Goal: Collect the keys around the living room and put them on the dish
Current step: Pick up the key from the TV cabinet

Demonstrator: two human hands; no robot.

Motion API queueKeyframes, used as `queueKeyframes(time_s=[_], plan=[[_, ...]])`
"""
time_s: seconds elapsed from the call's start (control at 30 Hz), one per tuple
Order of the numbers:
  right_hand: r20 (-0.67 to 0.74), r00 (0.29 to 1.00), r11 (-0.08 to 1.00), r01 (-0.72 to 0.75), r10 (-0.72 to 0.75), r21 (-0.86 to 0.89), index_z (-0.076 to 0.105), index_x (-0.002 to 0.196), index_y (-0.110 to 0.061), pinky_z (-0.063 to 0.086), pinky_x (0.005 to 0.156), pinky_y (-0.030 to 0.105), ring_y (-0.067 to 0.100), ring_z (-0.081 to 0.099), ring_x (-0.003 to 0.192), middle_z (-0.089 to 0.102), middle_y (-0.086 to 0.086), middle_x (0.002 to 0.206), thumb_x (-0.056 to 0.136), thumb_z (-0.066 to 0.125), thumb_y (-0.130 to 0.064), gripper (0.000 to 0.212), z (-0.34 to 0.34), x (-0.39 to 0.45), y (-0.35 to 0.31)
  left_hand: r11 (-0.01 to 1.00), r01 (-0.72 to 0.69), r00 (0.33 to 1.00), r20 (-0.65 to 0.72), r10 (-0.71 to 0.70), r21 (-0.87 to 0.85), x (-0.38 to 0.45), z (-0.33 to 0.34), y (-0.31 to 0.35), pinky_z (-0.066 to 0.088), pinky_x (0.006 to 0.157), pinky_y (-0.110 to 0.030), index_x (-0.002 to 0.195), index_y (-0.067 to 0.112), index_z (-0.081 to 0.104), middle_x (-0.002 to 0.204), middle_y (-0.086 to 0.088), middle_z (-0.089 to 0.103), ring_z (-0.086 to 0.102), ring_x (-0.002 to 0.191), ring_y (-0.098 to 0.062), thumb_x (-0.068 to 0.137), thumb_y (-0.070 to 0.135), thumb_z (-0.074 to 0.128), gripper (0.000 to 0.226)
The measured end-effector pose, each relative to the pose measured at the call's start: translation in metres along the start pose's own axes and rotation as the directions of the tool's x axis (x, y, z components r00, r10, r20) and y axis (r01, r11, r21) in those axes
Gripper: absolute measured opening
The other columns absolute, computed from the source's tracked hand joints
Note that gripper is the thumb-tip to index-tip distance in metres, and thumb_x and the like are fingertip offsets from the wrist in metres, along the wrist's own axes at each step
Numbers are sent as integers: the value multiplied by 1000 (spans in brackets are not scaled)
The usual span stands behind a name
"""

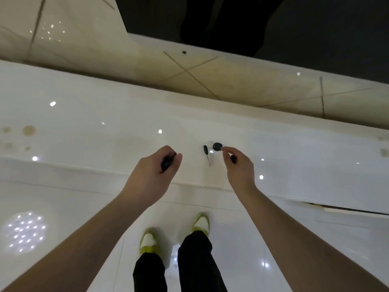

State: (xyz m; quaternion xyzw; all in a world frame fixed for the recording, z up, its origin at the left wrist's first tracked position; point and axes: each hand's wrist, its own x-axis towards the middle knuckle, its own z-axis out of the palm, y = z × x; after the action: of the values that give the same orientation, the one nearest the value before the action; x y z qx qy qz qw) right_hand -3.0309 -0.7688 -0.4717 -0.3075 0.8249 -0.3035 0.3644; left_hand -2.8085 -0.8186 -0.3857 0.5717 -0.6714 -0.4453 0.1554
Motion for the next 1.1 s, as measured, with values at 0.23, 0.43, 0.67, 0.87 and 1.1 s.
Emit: queueKeyframes(time_s=[0.23,0.43,0.67,0.87,1.1], plan=[[64,996,956,84,-69,-280,68,101,-29,46,61,31,20,60,79,67,-2,93,98,45,-30,23,35,59,23,999,43,999,-1,-43,-5,33,43,-22,32,44,-15,68,24,43,50,12,40,36,47,-9,94,42,49,32],[93,993,912,101,-69,-398,62,120,-26,42,69,29,18,54,76,52,0,119,99,45,-33,28,56,78,33,997,78,997,-5,-78,-6,39,51,-35,33,45,-14,72,21,49,51,13,41,37,48,-8,92,43,48,30],[59,996,908,79,-59,-412,63,97,-18,36,59,27,22,53,68,51,0,111,98,49,-25,15,58,78,32,998,65,998,-15,-65,-5,33,48,-37,32,46,-15,70,20,48,51,11,39,35,48,-9,92,42,50,31],[46,978,873,204,-204,-444,65,93,-20,34,58,26,18,53,67,57,-4,102,98,51,-25,16,44,61,33,995,101,995,-3,-101,-3,21,37,-38,31,41,-14,71,20,48,51,10,39,35,45,-9,92,43,49,31],[88,894,794,431,-439,-430,69,92,-12,49,57,28,19,62,68,60,-2,103,96,59,-21,14,22,19,19,998,55,998,-16,-54,13,4,19,-34,32,42,-14,71,19,47,50,10,37,33,44,-9,93,42,50,31]])
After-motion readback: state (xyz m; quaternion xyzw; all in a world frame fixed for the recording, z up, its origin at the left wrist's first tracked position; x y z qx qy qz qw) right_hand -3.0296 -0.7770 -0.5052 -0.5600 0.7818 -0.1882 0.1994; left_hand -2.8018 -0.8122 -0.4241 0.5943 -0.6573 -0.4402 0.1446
